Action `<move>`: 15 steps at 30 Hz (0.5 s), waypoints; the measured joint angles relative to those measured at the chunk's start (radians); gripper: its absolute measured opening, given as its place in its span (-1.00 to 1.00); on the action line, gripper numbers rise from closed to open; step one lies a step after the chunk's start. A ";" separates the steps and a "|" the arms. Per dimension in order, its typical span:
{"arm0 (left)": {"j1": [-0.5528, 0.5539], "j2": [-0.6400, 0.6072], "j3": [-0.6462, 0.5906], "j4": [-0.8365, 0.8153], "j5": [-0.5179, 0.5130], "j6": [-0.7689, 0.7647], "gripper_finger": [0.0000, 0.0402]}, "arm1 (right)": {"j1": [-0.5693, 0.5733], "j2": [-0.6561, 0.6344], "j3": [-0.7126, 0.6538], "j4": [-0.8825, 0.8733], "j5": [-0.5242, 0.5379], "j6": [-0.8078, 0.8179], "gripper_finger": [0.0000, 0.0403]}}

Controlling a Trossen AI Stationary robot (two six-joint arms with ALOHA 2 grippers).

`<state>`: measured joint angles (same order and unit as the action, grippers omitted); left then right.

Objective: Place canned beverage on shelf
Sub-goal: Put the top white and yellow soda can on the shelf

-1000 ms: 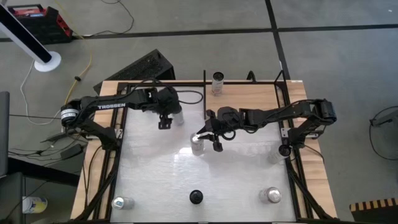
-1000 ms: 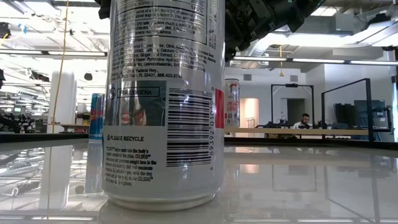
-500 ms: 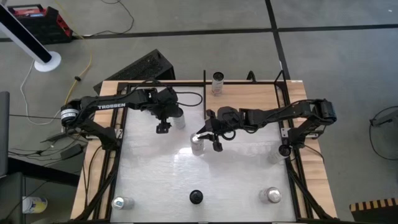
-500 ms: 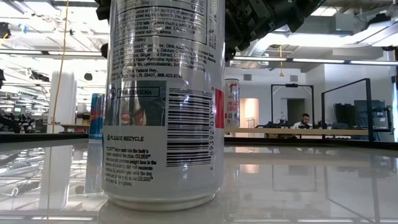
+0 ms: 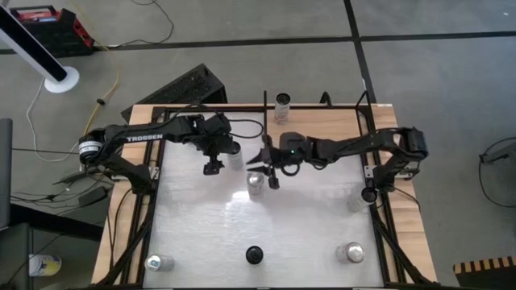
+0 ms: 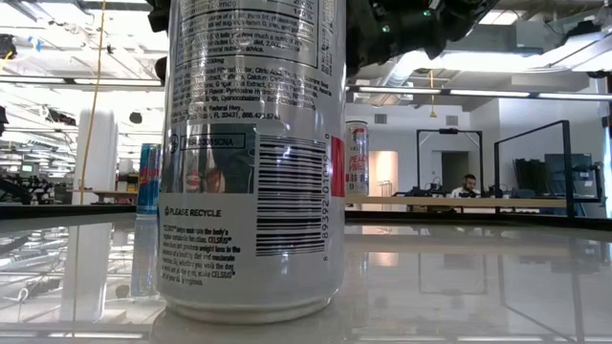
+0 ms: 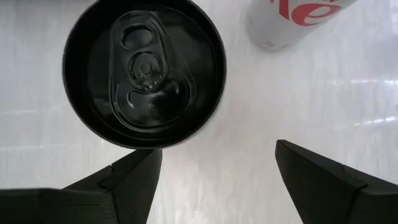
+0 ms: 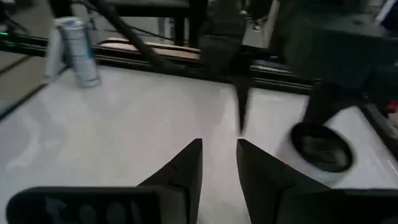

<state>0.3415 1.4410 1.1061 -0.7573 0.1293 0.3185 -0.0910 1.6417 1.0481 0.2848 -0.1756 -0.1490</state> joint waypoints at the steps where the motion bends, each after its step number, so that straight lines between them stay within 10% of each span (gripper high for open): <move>1: -0.001 0.000 0.000 0.003 -0.001 0.000 0.48 | -0.010 0.003 0.007 -0.001 0.000 -0.006 -0.38; 15: -0.003 0.000 0.000 0.058 -0.002 0.010 0.48 | -0.125 0.112 0.108 0.002 -0.047 -0.001 0.42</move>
<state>0.3389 1.4414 1.1058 -0.6992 0.1272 0.3283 -0.2161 1.7542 1.1563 0.2865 -0.2229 -0.1501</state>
